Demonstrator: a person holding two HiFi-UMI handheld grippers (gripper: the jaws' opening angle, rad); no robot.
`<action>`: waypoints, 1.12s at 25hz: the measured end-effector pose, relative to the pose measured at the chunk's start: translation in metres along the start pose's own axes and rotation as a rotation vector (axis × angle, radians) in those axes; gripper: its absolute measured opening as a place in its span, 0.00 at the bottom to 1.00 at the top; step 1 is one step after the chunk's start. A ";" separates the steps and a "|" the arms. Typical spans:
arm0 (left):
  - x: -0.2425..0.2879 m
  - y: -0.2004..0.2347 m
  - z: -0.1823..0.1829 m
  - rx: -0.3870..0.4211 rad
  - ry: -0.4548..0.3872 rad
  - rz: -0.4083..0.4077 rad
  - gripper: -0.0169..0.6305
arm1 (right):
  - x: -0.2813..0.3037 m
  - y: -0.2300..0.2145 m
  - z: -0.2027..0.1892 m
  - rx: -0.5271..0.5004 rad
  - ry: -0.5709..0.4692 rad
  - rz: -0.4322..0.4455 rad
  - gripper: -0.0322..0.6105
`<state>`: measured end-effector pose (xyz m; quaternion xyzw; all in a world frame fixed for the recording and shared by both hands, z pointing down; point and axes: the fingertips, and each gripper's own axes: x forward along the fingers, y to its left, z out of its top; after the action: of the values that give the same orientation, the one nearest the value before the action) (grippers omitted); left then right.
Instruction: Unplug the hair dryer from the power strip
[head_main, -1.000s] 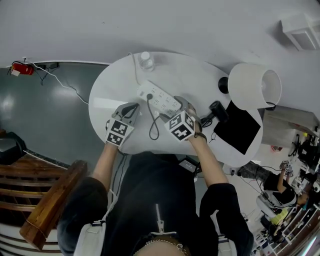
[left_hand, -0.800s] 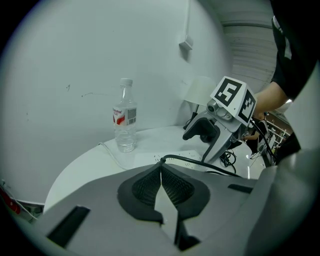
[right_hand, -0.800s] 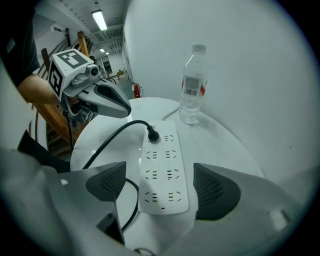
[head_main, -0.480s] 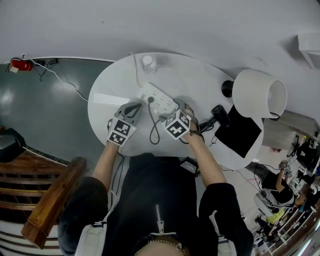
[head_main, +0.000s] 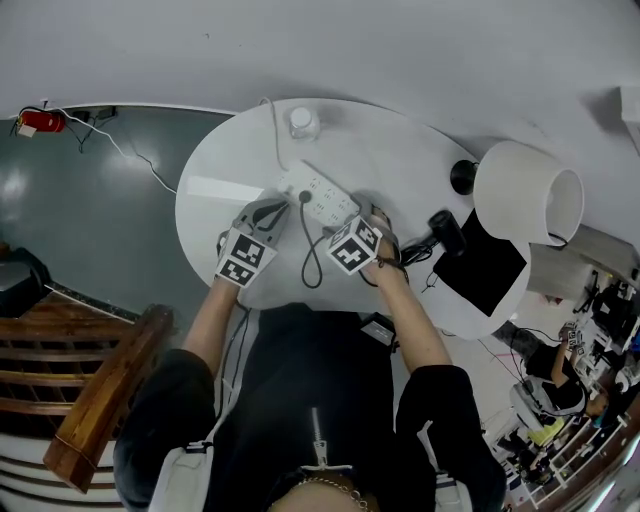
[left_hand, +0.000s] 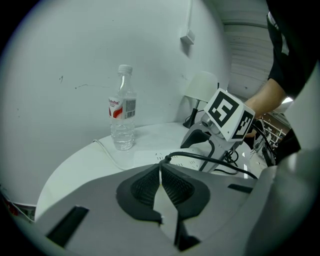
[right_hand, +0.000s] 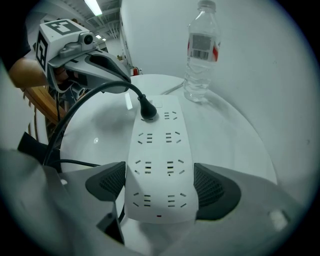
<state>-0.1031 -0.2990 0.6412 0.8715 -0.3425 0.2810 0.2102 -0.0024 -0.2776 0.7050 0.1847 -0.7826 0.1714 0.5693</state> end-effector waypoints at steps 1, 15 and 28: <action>0.001 -0.001 0.000 0.004 0.001 -0.007 0.05 | 0.001 0.000 -0.001 -0.004 0.004 -0.004 0.69; 0.006 -0.001 0.005 0.114 0.004 0.015 0.05 | 0.003 -0.001 -0.002 -0.006 0.025 -0.002 0.69; 0.024 -0.014 0.002 0.240 0.017 -0.010 0.32 | 0.005 -0.001 -0.002 -0.006 0.038 -0.002 0.69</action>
<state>-0.0779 -0.3026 0.6528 0.8896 -0.3004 0.3264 0.1086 -0.0015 -0.2782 0.7106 0.1805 -0.7720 0.1718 0.5847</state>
